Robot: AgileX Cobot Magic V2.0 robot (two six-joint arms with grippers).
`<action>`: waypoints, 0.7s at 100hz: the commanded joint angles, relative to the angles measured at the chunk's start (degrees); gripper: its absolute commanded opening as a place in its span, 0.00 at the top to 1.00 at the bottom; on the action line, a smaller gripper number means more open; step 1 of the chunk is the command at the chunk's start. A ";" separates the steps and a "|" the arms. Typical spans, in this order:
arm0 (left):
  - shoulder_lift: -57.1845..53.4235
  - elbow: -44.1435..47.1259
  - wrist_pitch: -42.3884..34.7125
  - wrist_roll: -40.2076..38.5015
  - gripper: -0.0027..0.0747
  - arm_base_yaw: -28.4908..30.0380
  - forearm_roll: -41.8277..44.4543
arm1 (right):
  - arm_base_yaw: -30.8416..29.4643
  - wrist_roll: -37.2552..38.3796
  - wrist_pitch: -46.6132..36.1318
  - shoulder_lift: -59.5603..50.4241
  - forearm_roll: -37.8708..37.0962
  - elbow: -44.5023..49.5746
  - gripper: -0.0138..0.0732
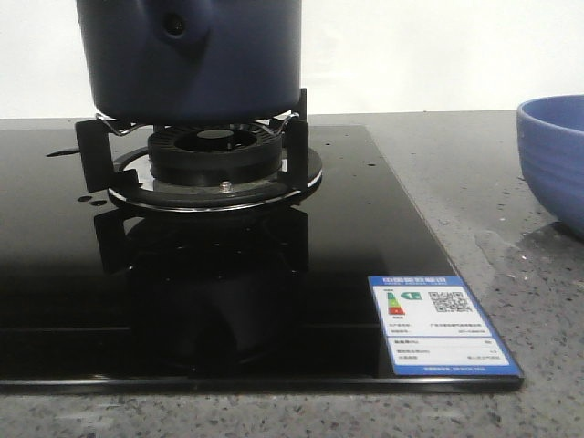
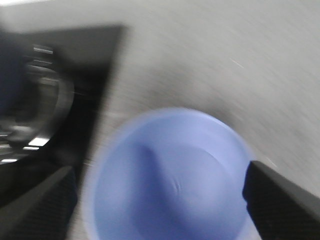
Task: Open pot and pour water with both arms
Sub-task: 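Lift the water-filled bowl with the right gripper toward the saucepan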
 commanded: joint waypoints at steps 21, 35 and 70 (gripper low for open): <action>-0.92 -1.93 -4.09 -0.27 0.54 -3.50 -3.57 | -2.72 6.18 4.95 9.34 -4.52 -2.08 0.13; -1.40 -1.93 -4.59 -0.27 0.54 -4.25 -3.57 | -2.72 7.46 4.55 13.84 -4.52 -2.08 0.14; -3.11 -1.93 -5.20 -0.27 0.54 -4.35 -3.57 | -3.23 7.46 -0.88 17.24 -2.54 2.79 0.59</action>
